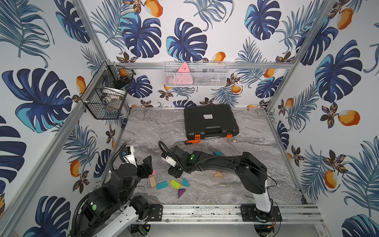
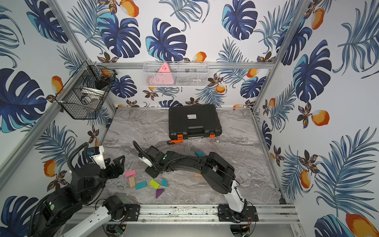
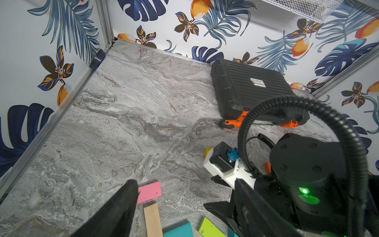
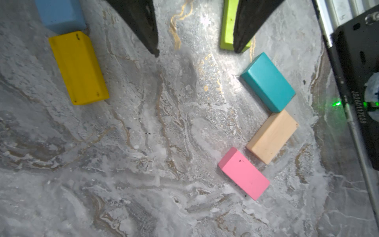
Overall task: Assemble a piece of candy with building blocks
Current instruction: Pick up the building block from the center of the board.
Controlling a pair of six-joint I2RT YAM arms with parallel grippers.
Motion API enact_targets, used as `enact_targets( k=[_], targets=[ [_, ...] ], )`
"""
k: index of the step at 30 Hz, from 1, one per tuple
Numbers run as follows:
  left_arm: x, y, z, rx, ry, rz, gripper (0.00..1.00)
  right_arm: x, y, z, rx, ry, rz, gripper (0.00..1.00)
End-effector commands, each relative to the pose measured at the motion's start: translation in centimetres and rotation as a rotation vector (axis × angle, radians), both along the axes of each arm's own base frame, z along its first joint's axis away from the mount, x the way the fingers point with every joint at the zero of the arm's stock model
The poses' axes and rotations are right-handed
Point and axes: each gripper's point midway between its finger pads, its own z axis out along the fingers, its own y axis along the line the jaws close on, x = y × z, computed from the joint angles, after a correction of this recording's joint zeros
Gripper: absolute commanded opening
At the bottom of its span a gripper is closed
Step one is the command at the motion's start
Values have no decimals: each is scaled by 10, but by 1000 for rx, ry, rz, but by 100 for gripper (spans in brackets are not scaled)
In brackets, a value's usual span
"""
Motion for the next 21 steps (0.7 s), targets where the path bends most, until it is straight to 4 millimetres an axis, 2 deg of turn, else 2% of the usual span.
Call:
enact_targets(
  k=[1,7,10,17,21],
  targets=[
    [1,2,3,-14,-15,22,79,-24,0,-7,-14,54,1,68],
    [1,3,4,-17,-20,21,78,-44,-9,-37,-99,59,-16,69],
    [1,2,3,-15,-15,20,79,-51,-15,-45,-126,46,-13,68],
    [1,2,3,-14,-15,20,78,-71,-24,-56,-170,71,24,58],
    [2,2,2,-14,-13,19,79,-72,-25,-60,-199,43,33,50]
  ],
)
